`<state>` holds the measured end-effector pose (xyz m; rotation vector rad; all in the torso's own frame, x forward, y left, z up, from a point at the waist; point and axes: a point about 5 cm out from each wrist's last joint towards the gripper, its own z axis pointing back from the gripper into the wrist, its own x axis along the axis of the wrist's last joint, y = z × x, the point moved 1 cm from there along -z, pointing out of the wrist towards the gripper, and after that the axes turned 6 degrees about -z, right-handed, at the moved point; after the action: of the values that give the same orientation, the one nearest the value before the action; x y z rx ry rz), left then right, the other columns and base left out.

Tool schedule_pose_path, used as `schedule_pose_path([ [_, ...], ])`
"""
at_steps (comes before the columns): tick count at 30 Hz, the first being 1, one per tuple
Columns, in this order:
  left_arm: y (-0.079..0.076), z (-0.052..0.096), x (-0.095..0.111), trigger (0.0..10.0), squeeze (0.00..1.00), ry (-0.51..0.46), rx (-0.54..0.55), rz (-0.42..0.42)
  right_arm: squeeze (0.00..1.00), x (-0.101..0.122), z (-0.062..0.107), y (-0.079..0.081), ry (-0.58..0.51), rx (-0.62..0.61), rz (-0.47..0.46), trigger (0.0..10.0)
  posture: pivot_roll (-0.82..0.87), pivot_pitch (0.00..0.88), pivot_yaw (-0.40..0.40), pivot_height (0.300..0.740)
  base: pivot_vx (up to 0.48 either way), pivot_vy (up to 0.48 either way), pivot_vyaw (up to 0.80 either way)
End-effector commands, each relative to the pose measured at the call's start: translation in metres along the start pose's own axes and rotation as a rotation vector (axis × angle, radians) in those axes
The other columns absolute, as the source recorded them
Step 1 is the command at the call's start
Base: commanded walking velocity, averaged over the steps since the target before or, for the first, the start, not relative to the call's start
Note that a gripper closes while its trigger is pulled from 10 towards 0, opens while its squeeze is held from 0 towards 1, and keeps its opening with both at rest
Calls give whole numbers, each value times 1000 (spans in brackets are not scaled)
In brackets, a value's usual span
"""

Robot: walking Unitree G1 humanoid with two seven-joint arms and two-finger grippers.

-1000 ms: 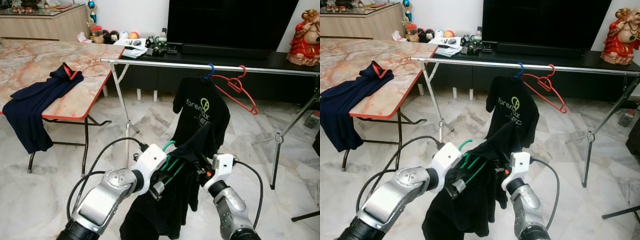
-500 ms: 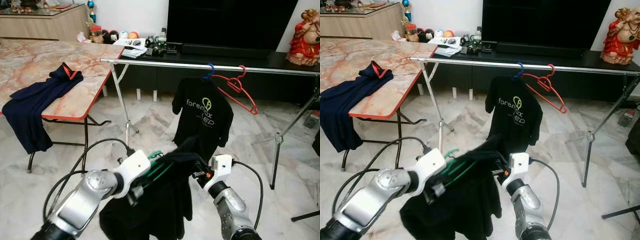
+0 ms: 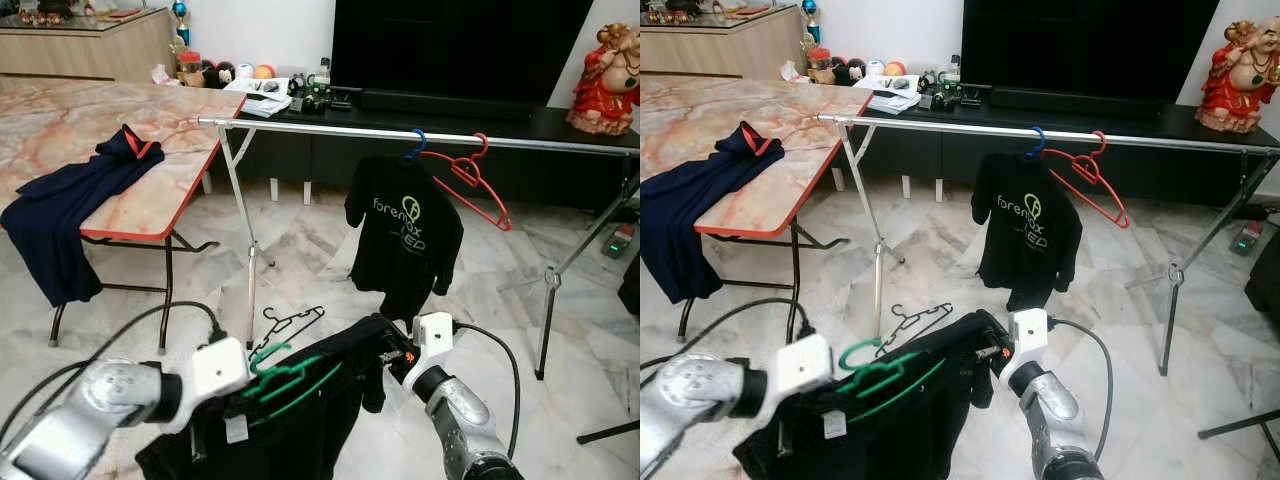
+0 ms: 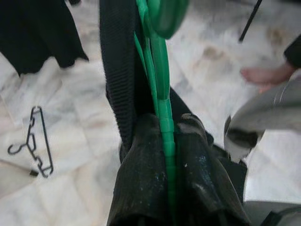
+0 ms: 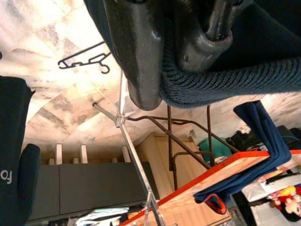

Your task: Hang hanger

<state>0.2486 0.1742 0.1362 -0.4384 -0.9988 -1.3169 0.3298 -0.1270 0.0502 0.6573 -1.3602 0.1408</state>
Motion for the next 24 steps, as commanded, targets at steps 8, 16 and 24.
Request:
schedule_pose_path([
  [8,-10,45,-14,10000,0,107,-143,-92,0,6,10,-21,5,-88,-2,0,147,9,-68,740,0,0,0],
  [16,4,43,-26,10000,0,257,-47,-250,0,3,13,-24,34,-108,4,0,144,14,-67,740,0,0,0],
  [24,18,7,-30,10000,0,400,107,-678,0,-3,12,-26,48,-171,-30,0,149,18,-63,740,0,0,0],
])
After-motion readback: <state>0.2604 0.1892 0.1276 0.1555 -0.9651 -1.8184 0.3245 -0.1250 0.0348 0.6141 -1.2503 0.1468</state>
